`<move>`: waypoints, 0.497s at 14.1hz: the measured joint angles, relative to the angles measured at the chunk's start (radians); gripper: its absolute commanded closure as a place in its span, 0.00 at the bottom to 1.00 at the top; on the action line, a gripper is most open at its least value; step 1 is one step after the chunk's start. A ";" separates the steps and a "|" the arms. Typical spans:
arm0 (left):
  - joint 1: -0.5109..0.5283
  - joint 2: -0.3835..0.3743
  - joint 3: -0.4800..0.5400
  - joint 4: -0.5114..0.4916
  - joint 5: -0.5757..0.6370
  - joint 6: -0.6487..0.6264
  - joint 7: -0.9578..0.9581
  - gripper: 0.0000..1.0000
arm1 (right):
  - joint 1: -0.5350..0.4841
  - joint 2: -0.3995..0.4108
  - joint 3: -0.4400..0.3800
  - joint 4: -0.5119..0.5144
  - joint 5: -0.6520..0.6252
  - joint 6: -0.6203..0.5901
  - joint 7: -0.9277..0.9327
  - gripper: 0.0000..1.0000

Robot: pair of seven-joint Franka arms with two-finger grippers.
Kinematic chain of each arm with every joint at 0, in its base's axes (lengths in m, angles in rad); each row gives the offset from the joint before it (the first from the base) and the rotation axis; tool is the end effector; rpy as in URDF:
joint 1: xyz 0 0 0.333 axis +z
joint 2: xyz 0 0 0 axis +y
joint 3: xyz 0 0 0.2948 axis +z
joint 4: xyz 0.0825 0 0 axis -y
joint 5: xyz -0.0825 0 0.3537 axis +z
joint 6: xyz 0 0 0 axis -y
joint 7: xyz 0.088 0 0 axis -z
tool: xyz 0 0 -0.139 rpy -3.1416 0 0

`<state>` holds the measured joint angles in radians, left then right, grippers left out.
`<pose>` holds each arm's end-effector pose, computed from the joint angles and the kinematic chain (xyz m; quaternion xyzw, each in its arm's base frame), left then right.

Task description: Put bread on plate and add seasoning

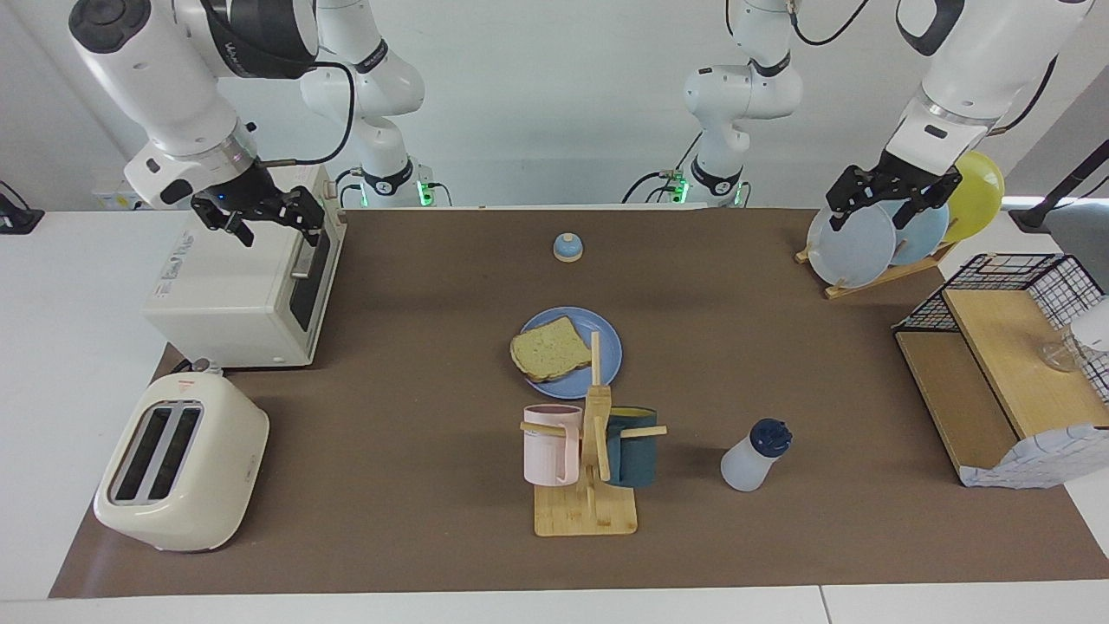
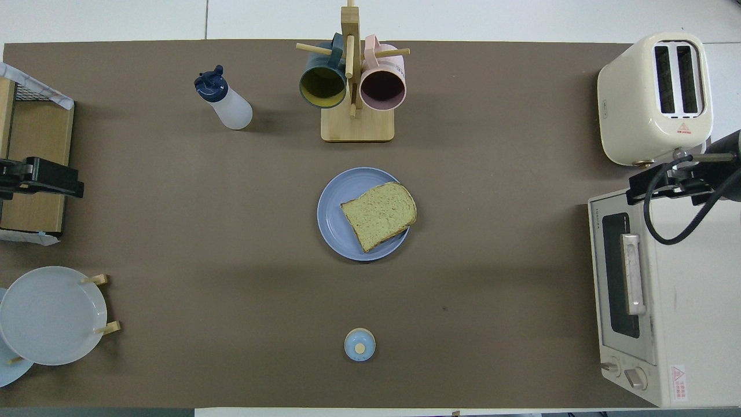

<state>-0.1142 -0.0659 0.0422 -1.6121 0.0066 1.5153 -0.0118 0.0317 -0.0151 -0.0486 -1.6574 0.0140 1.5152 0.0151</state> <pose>0.4970 -0.0342 0.5821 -0.9994 0.0300 0.0154 0.0026 0.5064 -0.0067 0.5370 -0.9978 0.0160 0.0635 0.0074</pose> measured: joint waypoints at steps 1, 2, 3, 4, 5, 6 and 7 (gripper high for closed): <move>0.000 -0.011 0.000 -0.008 0.000 0.000 0.000 0.00 | 0.000 0.000 0.000 0.000 0.000 0.000 0.000 0.00; 0.000 -0.018 0.000 -0.012 -0.001 0.000 0.000 0.00 | 0.000 0.000 0.000 0.000 0.000 0.000 0.000 0.00; 0.000 -0.023 0.000 -0.016 -0.001 0.000 0.000 0.00 | 0.000 0.000 0.000 0.000 0.000 0.000 0.000 0.00; 0.000 -0.025 0.000 -0.018 -0.001 0.000 0.000 0.00 | 0.000 0.000 0.000 0.000 0.000 0.000 0.000 0.00; 0.000 -0.025 0.000 -0.019 -0.001 0.000 0.000 0.00 | 0.000 0.000 0.000 0.000 0.000 0.000 0.000 0.00; 0.000 -0.025 0.000 -0.019 -0.001 0.000 0.000 0.00 | 0.000 0.000 0.000 0.000 0.000 0.000 0.000 0.00; 0.000 -0.025 0.000 -0.019 -0.001 0.000 0.000 0.00 | 0.000 0.000 0.000 0.000 0.000 0.000 0.000 0.00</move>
<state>-0.1139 -0.0905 0.0426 -1.6311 0.0054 1.5153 -0.0118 0.0317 -0.0151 -0.0486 -1.6574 0.0140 1.5152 0.0151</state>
